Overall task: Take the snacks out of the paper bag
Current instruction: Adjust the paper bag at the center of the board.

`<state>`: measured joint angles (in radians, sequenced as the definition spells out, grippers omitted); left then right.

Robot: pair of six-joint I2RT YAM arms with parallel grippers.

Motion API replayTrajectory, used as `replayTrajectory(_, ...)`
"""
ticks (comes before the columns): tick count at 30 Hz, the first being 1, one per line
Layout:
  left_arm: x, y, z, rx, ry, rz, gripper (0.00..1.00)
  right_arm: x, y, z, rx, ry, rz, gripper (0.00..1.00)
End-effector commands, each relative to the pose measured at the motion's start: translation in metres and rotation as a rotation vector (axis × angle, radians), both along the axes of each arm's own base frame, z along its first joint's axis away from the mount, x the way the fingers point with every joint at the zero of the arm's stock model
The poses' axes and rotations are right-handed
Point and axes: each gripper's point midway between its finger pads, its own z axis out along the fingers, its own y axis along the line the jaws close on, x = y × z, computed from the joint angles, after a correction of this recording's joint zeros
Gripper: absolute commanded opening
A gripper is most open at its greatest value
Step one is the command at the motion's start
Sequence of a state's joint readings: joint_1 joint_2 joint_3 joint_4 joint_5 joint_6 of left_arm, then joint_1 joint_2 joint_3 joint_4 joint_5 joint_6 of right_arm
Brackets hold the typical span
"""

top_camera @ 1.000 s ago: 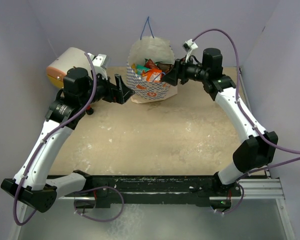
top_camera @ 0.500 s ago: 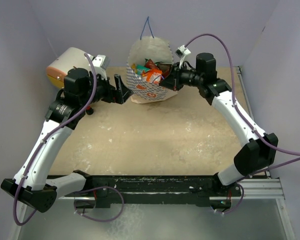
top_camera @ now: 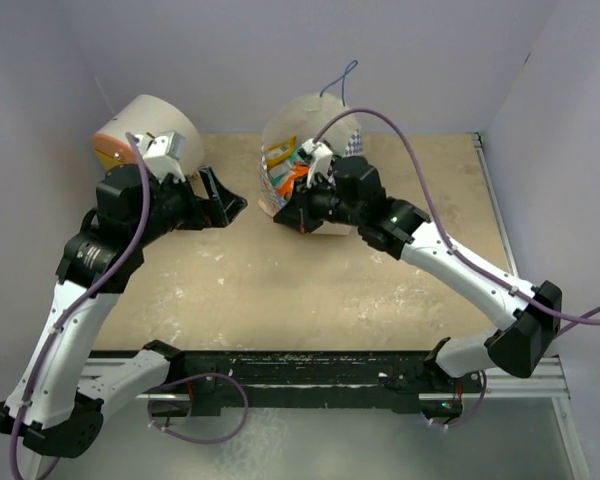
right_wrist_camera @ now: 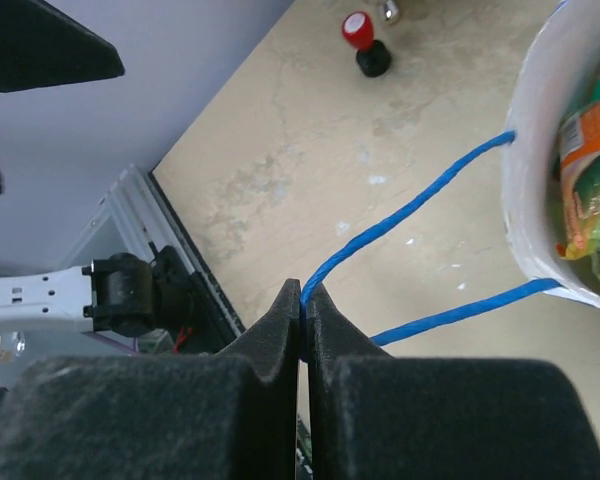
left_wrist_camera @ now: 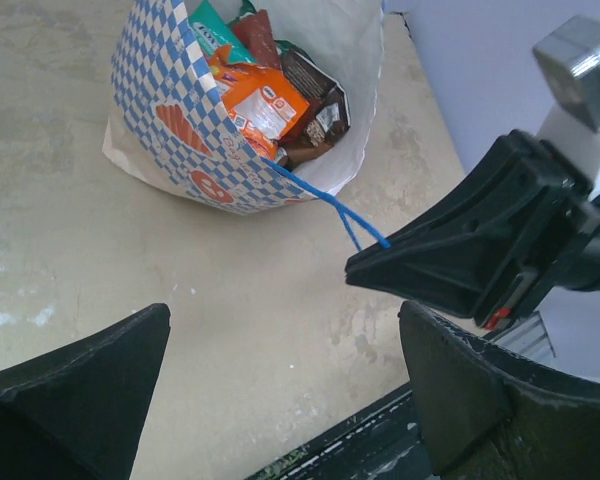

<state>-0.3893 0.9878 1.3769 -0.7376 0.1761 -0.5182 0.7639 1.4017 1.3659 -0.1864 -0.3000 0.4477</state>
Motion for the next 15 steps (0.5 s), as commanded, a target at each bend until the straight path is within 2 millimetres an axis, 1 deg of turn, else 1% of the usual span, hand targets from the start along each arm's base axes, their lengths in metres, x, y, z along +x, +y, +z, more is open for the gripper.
replayTrajectory(1,-0.025,0.016,0.003,-0.069,0.085,0.096,0.99,-0.02,0.034,0.03,0.095,0.022,-0.05,0.0)
replayTrajectory(5,-0.046,0.026,0.003,-0.105,0.152,0.145,0.99,-0.042,0.076,0.04,0.168,0.043,0.001,0.04)
replayTrajectory(7,-0.056,0.03,0.005,-0.136,0.172,0.169,0.99,-0.054,0.096,0.043,0.189,0.06,0.043,0.09)
replayTrajectory(9,-0.065,0.033,0.008,-0.173,0.175,0.185,0.99,-0.064,0.109,0.045,0.189,0.061,0.083,0.15)
replayTrajectory(11,-0.074,0.036,0.011,-0.206,0.176,0.195,0.99,-0.068,0.109,0.045,0.179,0.067,0.088,0.21)
replayTrajectory(12,-0.078,0.037,0.011,-0.215,0.178,0.198,0.99,-0.069,0.105,0.045,0.17,0.073,0.083,0.27)
replayTrajectory(15,-0.084,0.039,0.006,-0.234,0.204,0.213,0.99,-0.079,0.08,0.043,0.123,0.076,0.068,0.52)
